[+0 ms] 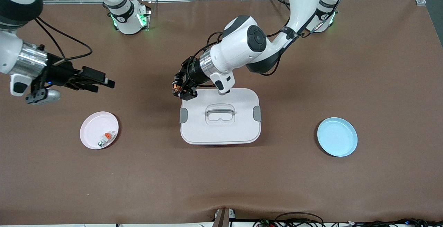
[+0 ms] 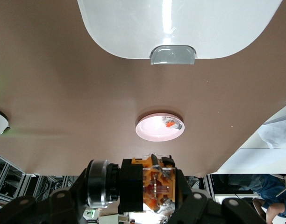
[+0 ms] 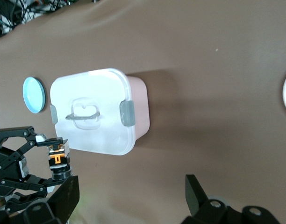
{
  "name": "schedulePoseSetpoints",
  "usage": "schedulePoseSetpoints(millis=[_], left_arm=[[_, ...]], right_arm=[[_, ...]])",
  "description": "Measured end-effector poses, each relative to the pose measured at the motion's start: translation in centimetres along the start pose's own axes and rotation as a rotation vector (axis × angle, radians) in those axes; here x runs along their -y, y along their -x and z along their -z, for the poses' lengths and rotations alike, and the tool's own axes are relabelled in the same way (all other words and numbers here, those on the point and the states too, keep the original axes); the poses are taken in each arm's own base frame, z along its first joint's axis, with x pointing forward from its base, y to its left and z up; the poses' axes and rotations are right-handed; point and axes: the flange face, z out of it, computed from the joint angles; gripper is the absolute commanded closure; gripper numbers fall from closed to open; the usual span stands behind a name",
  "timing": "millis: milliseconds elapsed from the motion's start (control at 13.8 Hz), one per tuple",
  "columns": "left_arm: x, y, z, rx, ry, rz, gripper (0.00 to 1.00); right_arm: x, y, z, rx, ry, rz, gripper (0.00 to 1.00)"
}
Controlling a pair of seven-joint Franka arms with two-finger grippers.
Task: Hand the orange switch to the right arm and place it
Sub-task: 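Hold the switch with the left gripper while the right gripper reaches it, then grasp the orange switch with the right gripper beside the left gripper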
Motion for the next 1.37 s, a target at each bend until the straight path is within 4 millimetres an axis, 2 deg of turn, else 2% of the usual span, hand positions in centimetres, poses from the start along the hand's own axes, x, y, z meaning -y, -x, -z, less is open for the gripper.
schedulePoseSetpoints(millis=[289,650,1156,1373], left_arm=[[0.0,0.0,0.0,-0.003,0.002,0.024,1.0],[-0.1,-0.2,-0.2,-0.012,0.006,0.026,1.0],[-0.2,0.4,0.3,0.001,0.016,0.02,1.0],[-0.4,0.8,0.7,0.01,0.025,0.017,1.0]], right_arm=[[3.1,1.6,-4.1,-0.001,-0.035,0.026,0.0],[4.6,3.0,-7.8,-0.008,-0.069,0.025,0.0],[8.4,4.3,-10.9,-0.019,-0.106,0.048,0.0],[9.9,4.3,-13.2,-0.045,-0.116,0.03,0.0]])
